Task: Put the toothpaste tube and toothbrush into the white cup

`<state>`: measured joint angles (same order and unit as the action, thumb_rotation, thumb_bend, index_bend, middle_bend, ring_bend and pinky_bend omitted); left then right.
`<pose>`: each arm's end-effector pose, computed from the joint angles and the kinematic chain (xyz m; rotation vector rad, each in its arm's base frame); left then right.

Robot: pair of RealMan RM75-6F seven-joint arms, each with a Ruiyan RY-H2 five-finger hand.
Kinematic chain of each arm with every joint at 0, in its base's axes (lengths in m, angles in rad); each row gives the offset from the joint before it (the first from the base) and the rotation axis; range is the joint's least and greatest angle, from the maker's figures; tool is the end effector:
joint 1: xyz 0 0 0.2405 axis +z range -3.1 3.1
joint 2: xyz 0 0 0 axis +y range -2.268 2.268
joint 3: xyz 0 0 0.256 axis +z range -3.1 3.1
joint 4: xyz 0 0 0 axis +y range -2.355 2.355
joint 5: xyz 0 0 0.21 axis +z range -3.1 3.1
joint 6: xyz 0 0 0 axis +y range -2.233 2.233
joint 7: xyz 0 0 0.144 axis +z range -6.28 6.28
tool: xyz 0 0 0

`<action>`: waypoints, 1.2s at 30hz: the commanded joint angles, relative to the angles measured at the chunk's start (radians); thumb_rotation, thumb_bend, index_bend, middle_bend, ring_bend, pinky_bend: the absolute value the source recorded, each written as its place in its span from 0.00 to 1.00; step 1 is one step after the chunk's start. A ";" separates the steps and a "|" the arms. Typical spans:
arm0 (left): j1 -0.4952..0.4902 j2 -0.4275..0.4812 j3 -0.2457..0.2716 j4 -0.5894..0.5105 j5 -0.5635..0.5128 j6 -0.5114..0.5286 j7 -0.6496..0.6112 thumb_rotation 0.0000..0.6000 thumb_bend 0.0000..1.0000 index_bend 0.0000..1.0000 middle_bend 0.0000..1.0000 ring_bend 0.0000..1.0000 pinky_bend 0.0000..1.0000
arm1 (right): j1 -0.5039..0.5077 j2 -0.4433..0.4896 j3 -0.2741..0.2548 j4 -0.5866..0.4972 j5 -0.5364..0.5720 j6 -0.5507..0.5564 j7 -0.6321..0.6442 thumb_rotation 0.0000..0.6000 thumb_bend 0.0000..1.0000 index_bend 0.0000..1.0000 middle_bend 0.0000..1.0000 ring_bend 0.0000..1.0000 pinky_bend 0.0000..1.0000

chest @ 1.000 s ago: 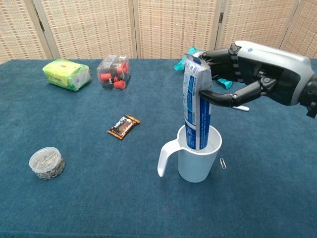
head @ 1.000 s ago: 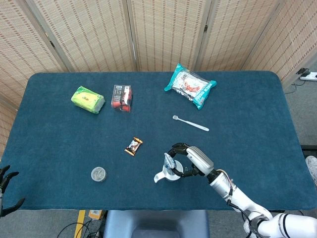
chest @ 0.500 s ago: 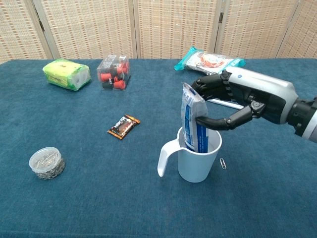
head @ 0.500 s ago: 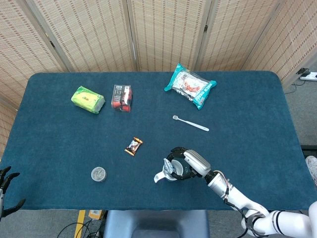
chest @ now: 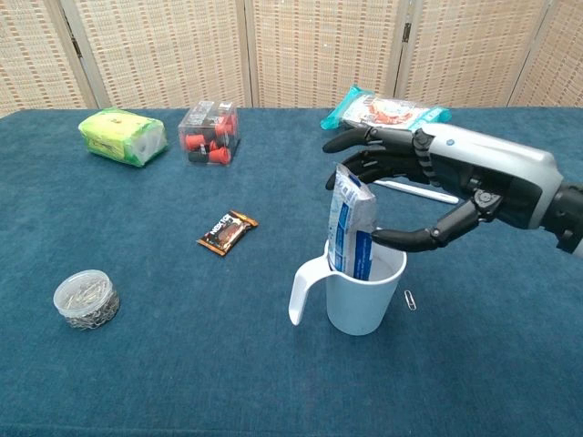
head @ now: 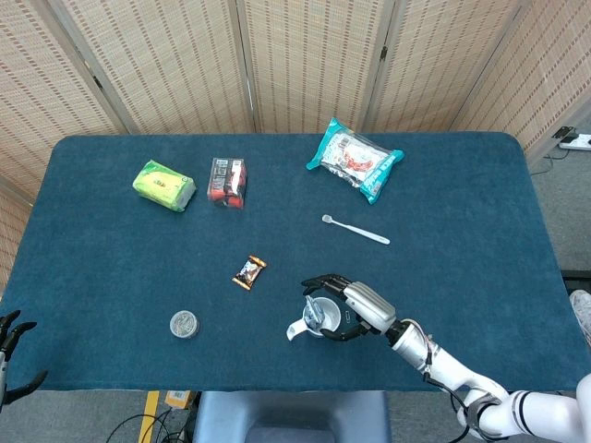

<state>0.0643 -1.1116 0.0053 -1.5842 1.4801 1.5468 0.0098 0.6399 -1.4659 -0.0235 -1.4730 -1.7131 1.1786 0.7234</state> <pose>-0.3421 0.1205 0.1663 -1.2920 -0.9574 -0.7505 -0.1575 -0.2737 0.0009 1.9216 -1.5895 1.5626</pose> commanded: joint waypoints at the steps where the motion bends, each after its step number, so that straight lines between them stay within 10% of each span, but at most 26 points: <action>1: 0.000 0.001 -0.001 -0.001 0.000 0.001 0.000 1.00 0.25 0.25 0.11 0.10 0.15 | -0.008 0.025 0.004 -0.015 -0.004 0.022 -0.016 1.00 0.20 0.13 0.25 0.13 0.14; 17: -0.002 0.003 -0.002 -0.005 0.010 0.008 0.002 1.00 0.25 0.25 0.11 0.10 0.15 | -0.013 0.119 0.183 -0.075 0.334 -0.045 -0.314 1.00 0.27 0.29 0.36 0.18 0.14; 36: 0.006 0.010 0.001 -0.010 0.011 0.017 -0.004 1.00 0.25 0.25 0.11 0.10 0.15 | 0.156 -0.227 0.258 0.463 0.650 -0.231 -0.981 1.00 0.25 0.37 0.39 0.23 0.20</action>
<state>0.0705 -1.1011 0.0066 -1.5945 1.4910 1.5642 0.0060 0.7617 -1.6406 0.2266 -1.0783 -1.1037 0.9911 -0.1940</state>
